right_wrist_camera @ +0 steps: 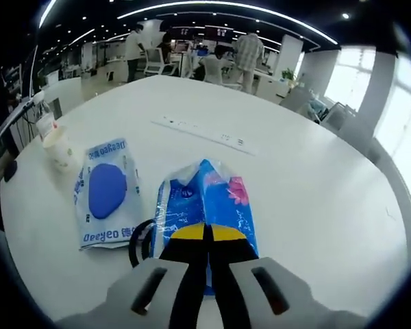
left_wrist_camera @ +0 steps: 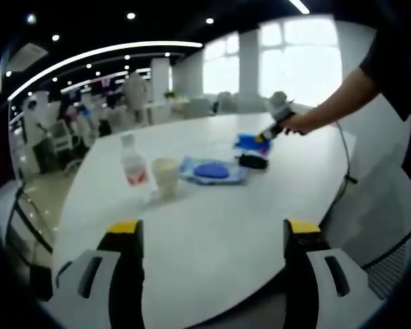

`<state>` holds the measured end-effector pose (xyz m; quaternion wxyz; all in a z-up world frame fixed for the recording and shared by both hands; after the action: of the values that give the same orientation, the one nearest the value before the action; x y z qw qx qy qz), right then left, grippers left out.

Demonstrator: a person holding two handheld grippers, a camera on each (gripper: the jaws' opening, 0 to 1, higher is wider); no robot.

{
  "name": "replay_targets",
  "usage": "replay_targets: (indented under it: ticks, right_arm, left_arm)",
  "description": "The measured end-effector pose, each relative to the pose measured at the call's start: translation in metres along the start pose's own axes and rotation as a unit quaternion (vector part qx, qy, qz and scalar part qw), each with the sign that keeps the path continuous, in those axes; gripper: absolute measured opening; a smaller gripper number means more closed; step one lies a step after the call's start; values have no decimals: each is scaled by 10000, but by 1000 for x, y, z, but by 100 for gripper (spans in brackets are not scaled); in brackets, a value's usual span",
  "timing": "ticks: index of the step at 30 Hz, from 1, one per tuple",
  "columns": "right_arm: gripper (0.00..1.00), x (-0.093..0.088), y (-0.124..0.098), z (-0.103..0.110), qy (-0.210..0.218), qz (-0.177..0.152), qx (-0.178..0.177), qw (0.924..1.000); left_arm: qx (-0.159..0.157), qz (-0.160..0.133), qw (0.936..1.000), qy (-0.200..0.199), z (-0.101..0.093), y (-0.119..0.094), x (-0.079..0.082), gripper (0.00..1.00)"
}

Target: Arrange the tabletop items into an orderly group along one side of the table until the central work area is clear of visible clutter.

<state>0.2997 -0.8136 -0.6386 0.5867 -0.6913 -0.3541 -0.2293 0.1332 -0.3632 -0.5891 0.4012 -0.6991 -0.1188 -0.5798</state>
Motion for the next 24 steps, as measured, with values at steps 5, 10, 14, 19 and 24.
replay_targets:
  ticks: [5, 10, 14, 19, 24]
  right_arm:
    - [0, -7, -3, -11, 98, 49, -113, 9999]
    - [0, -17, -6, -22, 212, 120, -237, 9994]
    - [0, -25, -8, -30, 341, 176, -330, 9987]
    - [0, -32, -9, -36, 420, 234, -421, 9980]
    - [0, -41, -13, -39, 462, 324, -515, 9971]
  left_arm:
    - [0, 2, 10000, 0, 0, 0, 0, 81]
    - [0, 8, 10000, -5, 0, 0, 0, 80]
    - [-5, 18, 10000, 0, -1, 0, 0, 80]
    - [-3, 30, 10000, 0, 0, 0, -1, 80]
    - [1, 34, 10000, 1, 0, -1, -1, 80]
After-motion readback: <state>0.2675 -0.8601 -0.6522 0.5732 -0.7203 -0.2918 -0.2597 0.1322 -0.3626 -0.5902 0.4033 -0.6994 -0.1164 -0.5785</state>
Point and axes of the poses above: the point that each gripper's makers call its tool centre point, and the gripper's own axes: y roughly forward along the fingers, z roughly to its left, x roughly out of its top, the point moved 8 cm from there along -y, roughly backward along the fingers, and after that the axes turned 1 degree about -x, right-handed, at the moved point
